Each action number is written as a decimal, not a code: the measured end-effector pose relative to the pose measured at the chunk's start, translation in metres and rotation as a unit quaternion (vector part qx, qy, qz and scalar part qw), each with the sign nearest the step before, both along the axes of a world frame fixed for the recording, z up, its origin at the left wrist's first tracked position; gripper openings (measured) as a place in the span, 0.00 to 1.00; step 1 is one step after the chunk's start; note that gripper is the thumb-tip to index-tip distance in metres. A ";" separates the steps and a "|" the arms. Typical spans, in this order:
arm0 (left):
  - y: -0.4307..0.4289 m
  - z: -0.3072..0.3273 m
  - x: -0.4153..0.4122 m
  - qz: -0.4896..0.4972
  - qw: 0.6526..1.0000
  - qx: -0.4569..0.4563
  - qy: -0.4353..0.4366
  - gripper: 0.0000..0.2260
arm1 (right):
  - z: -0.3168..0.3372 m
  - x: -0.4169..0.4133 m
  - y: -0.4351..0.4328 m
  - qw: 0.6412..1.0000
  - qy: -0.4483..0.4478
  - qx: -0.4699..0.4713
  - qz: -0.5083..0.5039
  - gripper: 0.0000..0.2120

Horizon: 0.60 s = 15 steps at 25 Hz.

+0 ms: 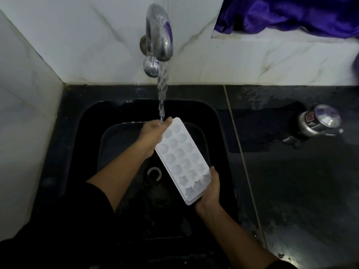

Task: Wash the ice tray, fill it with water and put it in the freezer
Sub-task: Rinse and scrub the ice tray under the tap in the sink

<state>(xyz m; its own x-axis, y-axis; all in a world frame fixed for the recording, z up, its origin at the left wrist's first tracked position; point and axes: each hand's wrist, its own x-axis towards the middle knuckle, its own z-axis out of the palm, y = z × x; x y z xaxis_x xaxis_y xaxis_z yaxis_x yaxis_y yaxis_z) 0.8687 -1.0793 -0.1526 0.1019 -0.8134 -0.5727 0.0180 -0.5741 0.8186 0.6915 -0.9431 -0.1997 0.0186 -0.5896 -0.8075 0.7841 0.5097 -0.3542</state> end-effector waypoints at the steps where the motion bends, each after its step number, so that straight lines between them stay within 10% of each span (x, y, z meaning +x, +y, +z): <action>1: 0.000 0.003 0.002 -0.038 0.999 -0.020 -0.009 0.12 | -0.002 -0.001 -0.001 1.000 0.003 0.002 -0.003 0.30; 6: -0.001 0.012 0.028 -0.175 0.976 -0.004 0.132 0.15 | -0.014 -0.008 -0.009 0.999 0.025 0.035 0.003 0.32; 10: 0.004 0.004 0.029 -0.050 0.996 -0.024 0.075 0.06 | -0.007 0.000 -0.018 0.994 0.099 0.021 0.045 0.46; 15: 0.018 -0.021 0.063 0.105 0.994 0.010 0.010 0.13 | 0.024 0.008 -0.050 0.954 0.262 -0.038 0.140 0.22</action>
<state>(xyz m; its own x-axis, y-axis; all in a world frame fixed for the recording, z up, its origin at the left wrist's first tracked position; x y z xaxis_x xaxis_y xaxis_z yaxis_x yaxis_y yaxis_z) 0.9312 -1.0612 -0.1736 0.2570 -0.7643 -0.5914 0.1556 -0.5712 0.8059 0.6994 -0.9934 -0.1758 -0.2114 -0.6775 -0.7045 0.3263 0.6305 -0.7043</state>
